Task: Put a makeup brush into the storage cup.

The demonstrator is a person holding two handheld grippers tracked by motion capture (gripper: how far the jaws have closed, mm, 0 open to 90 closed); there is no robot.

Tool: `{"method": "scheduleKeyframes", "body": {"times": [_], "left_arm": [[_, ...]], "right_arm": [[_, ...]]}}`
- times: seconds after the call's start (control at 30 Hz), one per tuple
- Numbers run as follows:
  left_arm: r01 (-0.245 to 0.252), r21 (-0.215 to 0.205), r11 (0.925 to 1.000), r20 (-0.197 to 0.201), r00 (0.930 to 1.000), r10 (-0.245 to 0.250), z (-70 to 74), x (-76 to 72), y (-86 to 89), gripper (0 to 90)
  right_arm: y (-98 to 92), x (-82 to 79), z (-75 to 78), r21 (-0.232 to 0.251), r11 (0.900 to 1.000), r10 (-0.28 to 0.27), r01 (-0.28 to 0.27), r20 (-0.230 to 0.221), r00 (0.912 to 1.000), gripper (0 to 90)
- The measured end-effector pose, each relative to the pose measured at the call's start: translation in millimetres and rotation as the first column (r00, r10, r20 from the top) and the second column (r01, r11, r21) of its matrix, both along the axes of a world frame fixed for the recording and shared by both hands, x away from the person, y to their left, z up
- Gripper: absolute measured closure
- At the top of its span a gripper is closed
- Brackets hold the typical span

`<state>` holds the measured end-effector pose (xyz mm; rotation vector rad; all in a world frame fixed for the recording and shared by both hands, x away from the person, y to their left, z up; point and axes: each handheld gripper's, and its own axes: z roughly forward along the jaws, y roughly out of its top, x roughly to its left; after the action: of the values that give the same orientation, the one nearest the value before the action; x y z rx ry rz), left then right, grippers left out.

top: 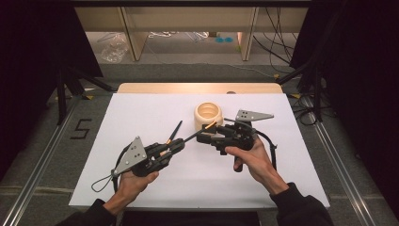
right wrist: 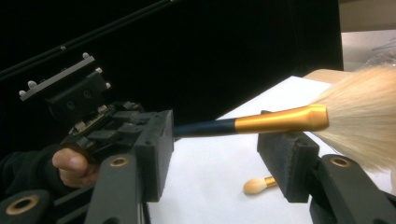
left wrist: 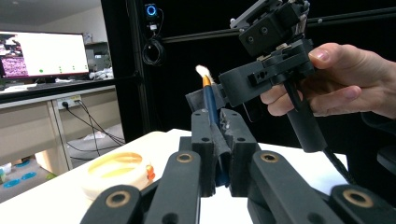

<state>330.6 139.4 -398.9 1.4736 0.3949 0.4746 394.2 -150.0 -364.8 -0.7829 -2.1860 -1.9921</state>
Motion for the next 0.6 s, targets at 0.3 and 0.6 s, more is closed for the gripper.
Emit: {"method": "scheduleKeyframes", "body": {"times": [0.3,0.6], "left_arm": [[0.013,0.002,0.9999,0.003,0.9999,-0.013,0.0,-1.3,-1.7,84.7],[0.017,0.001,0.9999,-0.007,0.9998,-0.017,-1.2,-0.9,-2.1,84.6]], "right_arm": [[-0.8,0.9,-0.6,0.066,0.998,0.013,-0.013,-0.004,0.9999,58.4],[-1.2,-0.5,0.8,0.094,0.995,0.031,-0.030,-0.006,0.9995,68.3]]}}
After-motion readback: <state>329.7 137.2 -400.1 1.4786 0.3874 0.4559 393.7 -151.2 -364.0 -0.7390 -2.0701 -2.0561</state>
